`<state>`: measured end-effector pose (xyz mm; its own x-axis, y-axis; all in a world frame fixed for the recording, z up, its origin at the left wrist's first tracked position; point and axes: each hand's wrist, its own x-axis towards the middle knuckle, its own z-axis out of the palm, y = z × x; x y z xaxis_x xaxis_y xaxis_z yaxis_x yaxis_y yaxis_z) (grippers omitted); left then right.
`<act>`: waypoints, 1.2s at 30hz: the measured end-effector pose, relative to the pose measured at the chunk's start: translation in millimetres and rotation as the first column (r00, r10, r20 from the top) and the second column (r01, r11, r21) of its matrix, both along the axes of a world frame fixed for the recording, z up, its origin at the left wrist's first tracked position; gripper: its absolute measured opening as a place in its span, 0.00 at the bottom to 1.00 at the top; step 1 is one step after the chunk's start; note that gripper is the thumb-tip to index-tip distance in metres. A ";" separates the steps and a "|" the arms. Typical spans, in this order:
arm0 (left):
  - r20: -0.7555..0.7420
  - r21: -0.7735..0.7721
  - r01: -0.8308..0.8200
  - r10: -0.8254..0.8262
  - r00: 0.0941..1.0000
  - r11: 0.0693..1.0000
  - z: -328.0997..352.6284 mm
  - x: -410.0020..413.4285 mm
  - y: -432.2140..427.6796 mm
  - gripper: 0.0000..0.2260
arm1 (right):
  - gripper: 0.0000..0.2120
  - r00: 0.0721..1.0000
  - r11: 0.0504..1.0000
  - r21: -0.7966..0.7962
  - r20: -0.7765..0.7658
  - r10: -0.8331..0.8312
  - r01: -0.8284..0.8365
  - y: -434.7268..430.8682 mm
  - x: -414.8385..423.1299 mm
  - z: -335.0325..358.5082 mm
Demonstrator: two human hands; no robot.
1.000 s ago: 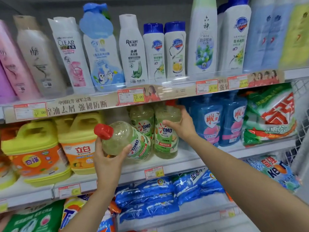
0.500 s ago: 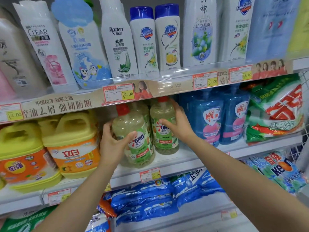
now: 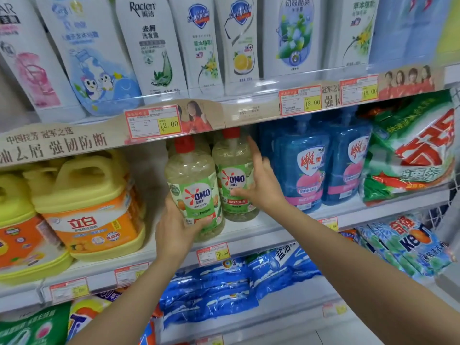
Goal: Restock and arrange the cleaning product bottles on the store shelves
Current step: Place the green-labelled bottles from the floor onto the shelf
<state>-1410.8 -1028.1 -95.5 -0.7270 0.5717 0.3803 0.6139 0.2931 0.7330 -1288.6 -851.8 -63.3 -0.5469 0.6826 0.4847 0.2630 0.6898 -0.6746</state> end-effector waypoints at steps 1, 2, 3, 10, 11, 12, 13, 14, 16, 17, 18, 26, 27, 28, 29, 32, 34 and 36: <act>0.008 0.001 -0.003 0.003 1.000 1.000 0.3 -0.3 1.8 0.37 | 0.61 1.000 1.000 -0.009 -0.010 0.026 -0.026 2.8 0.6 -0.1; 0.014 0.005 -0.002 0.002 1.000 1.000 0.7 -0.7 3.0 0.35 | 0.61 0.997 0.997 -0.031 -0.024 0.066 -0.067 5.5 1.6 -0.5; 0.019 0.016 0.006 -0.006 1.000 1.000 1.1 -1.1 3.8 0.34 | 0.60 0.992 0.991 -0.060 -0.048 0.116 -0.119 8.1 2.8 -1.6; 0.063 0.020 0.050 -0.051 0.997 0.999 3.7 -17.9 9.8 0.33 | 0.54 0.934 0.912 -0.207 -0.116 0.337 -0.355 23.7 10.7 -4.6; 0.075 0.011 0.060 -0.060 0.995 0.998 4.0 -20.5 10.6 0.32 | 0.54 0.930 0.905 -0.213 -0.114 0.350 -0.367 24.7 10.9 -3.8; 0.087 0.003 0.073 -0.073 0.993 0.997 4.8 -22.5 11.6 0.32 | 0.54 0.927 0.902 -0.217 -0.112 0.358 -0.374 25.2 11.4 -3.0; 0.101 -0.008 0.085 -0.083 0.991 0.996 5.6 -24.2 12.9 0.31 | 0.54 0.926 0.899 -0.222 -0.108 0.361 -0.377 25.7 11.4 -2.5; 0.117 -0.015 0.095 -0.092 0.989 0.995 6.2 -25.0 13.8 0.31 | 0.54 0.926 0.897 -0.230 -0.103 0.363 -0.377 25.8 11.6 -2.2; 0.135 -0.030 0.102 -0.097 0.986 0.994 5.7 -26.5 16.4 0.34 | 0.53 0.926 0.894 -0.244 -0.107 0.361 -0.376 26.6 12.3 -2.5; 0.137 -0.031 0.103 -0.098 0.986 0.994 5.2 -25.8 17.2 0.37 | 0.53 0.925 0.892 -0.247 -0.112 0.362 -0.379 26.6 13.1 -3.0; 0.138 -0.023 0.100 -0.096 0.986 0.995 4.0 -25.0 17.9 0.40 | 0.53 0.925 0.891 -0.246 -0.113 0.363 -0.381 25.6 14.2 -3.0; -0.064 -0.122 -0.106 0.098 0.993 0.987 -0.2 -2.2 14.0 0.41 | 0.54 0.949 0.933 -0.177 -0.074 0.306 -0.315 7.1 16.9 -4.6; -0.079 -0.148 -0.124 0.113 0.990 0.981 -0.2 3.7 7.8 0.42 | 0.54 0.964 0.952 -0.152 -0.066 0.258 -0.265 0.9 17.7 -5.1; -0.106 -0.154 -0.135 0.120 0.987 0.979 -0.3 9.8 -1.6 0.41 | 0.53 0.978 0.973 -0.111 -0.069 0.195 -0.202 -7.9 19.9 -5.5; -0.159 -0.139 -0.144 0.121 0.980 0.980 0.0 15.3 -14.1 0.37 | 0.52 0.985 0.989 -0.043 -0.097 0.140 -0.144 -18.3 22.8 -6.1; -0.306 -0.111 -0.190 0.148 0.941 0.976 -1.6 20.9 -58.9 0.24 | 0.42 0.963 0.984 0.150 -0.232 0.134 -0.101 -49.5 27.0 -6.9; -0.335 -0.102 -0.255 0.208 0.919 0.962 -6.4 15.0 -90.1 0.20 | 0.36 0.946 0.965 0.182 -0.227 0.230 -0.191 -70.9 19.9 -7.2; -0.349 -0.080 -0.318 0.273 0.897 0.945 -10.7 5.1 -118.5 0.21 | 0.33 0.928 0.936 0.187 -0.172 0.330 -0.298 -93.8 9.5 -8.5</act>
